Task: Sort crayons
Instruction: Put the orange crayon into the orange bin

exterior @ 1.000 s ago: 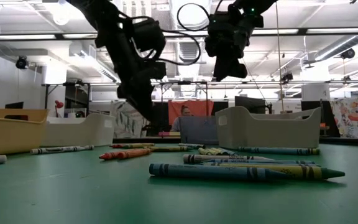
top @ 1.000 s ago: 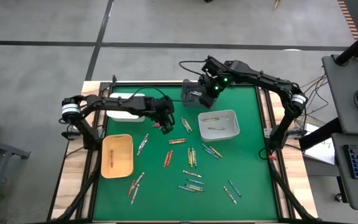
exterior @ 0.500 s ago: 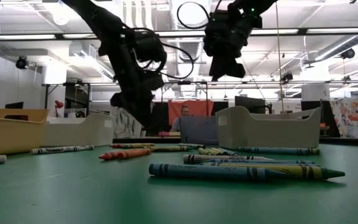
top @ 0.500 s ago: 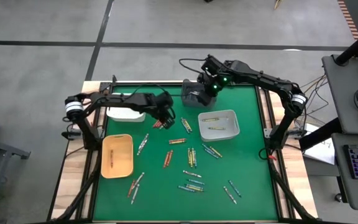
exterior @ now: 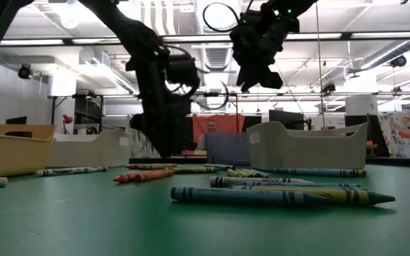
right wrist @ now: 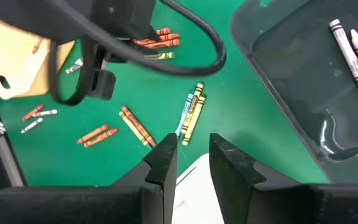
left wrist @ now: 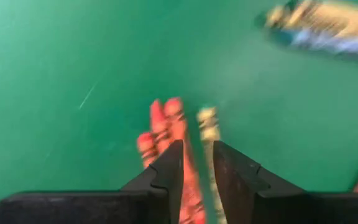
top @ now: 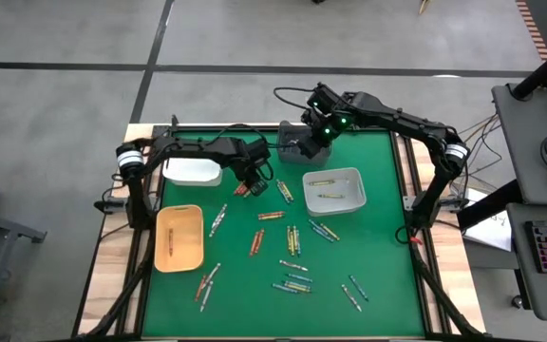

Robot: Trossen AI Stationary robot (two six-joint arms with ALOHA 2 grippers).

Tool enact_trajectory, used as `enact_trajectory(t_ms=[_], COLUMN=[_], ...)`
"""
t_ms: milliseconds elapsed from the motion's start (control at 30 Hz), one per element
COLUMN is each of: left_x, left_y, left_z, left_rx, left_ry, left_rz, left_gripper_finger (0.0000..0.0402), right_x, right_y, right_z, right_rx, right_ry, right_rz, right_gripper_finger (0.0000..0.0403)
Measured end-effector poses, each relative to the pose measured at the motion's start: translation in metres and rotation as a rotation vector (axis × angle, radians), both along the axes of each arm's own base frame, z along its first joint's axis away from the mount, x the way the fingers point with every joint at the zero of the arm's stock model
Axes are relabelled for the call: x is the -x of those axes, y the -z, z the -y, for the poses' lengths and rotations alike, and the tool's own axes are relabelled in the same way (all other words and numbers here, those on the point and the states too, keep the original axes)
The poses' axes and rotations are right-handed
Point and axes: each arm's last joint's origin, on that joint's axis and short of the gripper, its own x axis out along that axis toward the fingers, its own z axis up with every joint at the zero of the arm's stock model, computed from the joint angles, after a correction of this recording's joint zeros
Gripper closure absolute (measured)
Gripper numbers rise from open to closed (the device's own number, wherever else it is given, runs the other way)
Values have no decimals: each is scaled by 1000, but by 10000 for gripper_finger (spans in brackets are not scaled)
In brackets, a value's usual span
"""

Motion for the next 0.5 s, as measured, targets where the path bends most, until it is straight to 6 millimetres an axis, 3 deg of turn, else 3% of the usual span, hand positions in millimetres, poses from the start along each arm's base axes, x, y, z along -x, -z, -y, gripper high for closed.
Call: enact_trajectory(t_ms=[500], left_x=[8], left_y=[2], left_z=[-10], left_rx=[-53], left_ry=[17], left_rz=[-51], left_gripper_finger=[294], right_x=[-3], right_y=[-1], right_z=[2], right_rx=[-16], right_ry=[50], right_rz=[27], right_gripper_finger=[321])
